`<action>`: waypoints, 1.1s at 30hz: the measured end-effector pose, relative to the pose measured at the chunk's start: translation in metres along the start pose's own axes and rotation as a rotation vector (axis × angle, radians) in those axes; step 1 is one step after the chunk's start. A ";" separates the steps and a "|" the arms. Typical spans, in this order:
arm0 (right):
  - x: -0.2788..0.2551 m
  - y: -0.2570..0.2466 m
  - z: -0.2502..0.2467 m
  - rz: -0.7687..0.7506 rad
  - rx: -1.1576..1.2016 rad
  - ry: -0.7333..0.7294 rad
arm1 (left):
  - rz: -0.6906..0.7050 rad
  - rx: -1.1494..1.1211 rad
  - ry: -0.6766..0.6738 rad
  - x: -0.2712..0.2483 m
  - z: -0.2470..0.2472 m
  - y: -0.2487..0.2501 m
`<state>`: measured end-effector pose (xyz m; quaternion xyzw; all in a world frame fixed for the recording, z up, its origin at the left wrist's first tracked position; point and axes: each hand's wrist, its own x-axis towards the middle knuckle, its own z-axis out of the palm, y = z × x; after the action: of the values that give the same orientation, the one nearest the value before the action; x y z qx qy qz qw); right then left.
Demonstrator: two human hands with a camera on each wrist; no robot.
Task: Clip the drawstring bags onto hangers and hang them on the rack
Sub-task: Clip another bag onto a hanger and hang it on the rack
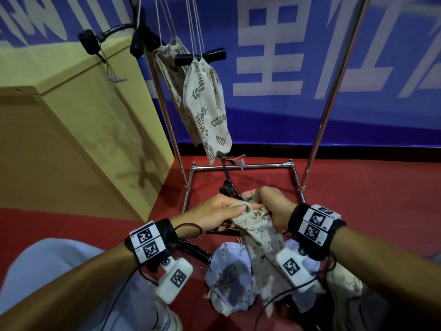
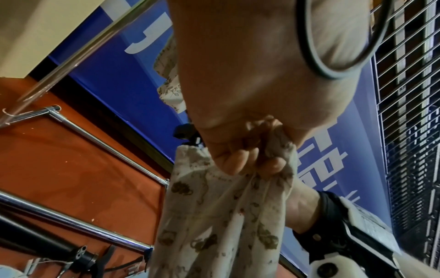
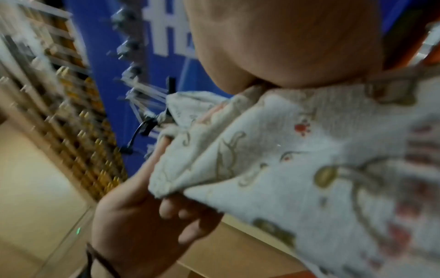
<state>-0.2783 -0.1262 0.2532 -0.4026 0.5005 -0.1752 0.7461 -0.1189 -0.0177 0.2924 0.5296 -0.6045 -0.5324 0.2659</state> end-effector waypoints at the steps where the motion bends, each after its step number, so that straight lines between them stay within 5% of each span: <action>1: 0.000 0.001 0.002 0.038 -0.043 -0.038 | 0.008 0.008 -0.002 0.000 0.002 0.002; 7: 0.006 0.009 -0.001 0.273 -0.320 -0.437 | 0.012 0.117 -0.006 -0.001 0.006 0.000; 11: 0.002 0.027 -0.010 0.133 -0.344 -0.385 | 0.014 0.129 -0.016 -0.003 0.011 -0.001; 14: -0.001 0.036 -0.010 0.143 -0.436 -0.576 | 0.027 0.122 -0.023 -0.005 0.013 0.000; 20: -0.003 0.034 -0.002 0.184 -0.502 -0.500 | 0.083 0.050 -0.005 -0.006 0.014 0.005; 25: -0.011 0.020 -0.002 -0.028 -0.760 -0.621 | 0.103 -0.056 0.034 -0.007 0.007 0.009; 33: -0.014 0.005 -0.006 -0.065 -0.588 -0.479 | 0.189 -0.159 0.034 -0.013 0.012 0.021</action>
<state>-0.2907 -0.1161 0.2569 -0.6445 0.3281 0.0513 0.6887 -0.1330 -0.0042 0.3112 0.4565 -0.6028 -0.5423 0.3662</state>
